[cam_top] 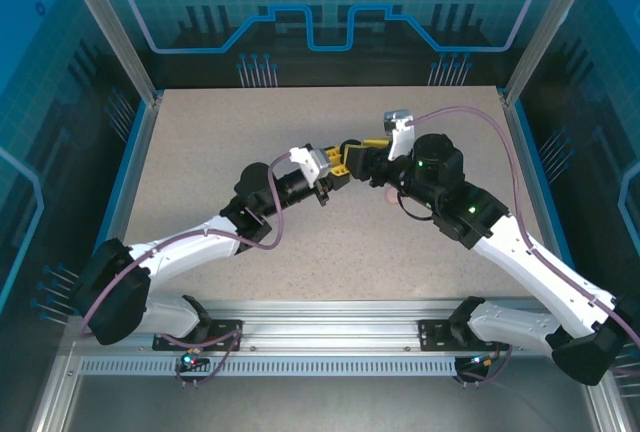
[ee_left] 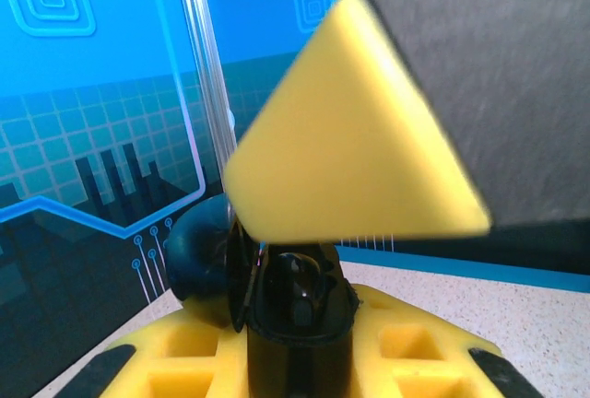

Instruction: Insert the wireless bluetooth earbuds into the charging case

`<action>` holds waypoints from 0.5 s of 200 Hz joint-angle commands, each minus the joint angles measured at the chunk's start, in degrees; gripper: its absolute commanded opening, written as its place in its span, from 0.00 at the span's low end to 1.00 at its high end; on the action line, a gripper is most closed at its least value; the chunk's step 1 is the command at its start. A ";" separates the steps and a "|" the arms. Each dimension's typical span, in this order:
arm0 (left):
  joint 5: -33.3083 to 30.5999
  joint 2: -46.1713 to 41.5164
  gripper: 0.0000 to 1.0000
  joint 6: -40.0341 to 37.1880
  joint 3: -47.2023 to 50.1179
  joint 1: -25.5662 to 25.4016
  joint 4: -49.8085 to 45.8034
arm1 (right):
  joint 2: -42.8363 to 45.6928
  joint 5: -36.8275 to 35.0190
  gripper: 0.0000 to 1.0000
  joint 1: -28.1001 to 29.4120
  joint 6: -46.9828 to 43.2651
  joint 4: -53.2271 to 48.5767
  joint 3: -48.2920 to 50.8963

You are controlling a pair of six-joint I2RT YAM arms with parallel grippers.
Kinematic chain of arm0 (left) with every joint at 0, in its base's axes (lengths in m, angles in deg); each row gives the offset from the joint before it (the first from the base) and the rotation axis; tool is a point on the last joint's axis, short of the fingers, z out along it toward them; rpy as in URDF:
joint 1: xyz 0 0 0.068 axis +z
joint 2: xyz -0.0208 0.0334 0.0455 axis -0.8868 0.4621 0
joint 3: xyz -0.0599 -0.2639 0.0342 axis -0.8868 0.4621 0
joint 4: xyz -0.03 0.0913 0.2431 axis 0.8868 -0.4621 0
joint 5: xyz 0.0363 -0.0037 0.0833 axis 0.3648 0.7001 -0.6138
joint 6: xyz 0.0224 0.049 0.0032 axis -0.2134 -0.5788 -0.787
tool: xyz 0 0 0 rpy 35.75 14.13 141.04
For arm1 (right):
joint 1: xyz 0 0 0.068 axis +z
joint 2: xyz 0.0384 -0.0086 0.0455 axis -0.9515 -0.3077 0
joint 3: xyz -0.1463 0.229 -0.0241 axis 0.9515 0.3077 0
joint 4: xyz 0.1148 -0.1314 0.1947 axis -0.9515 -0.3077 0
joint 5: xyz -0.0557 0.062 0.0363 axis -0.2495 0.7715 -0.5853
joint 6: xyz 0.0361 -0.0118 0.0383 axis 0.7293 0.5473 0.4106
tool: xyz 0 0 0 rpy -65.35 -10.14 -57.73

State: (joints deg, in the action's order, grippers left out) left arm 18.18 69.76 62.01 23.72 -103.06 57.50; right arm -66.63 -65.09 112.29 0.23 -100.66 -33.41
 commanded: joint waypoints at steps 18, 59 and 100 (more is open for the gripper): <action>-0.29 -0.22 0.00 1.40 -1.09 -0.46 3.40 | 2.58 2.94 0.66 -1.59 1.60 -1.13 -6.52; -0.50 -0.21 0.00 1.57 -0.12 -0.43 4.01 | 4.37 3.59 0.68 -5.12 1.75 -8.54 -10.99; 0.47 -0.27 0.00 0.41 1.52 -0.38 3.32 | -3.72 7.43 0.66 -11.06 -0.23 -21.80 -18.33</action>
State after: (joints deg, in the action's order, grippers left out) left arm 18.20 69.76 63.06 23.85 -103.06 58.71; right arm -64.62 -61.20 104.40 1.39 -111.39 -47.66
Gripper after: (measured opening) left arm 0.220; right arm 0.676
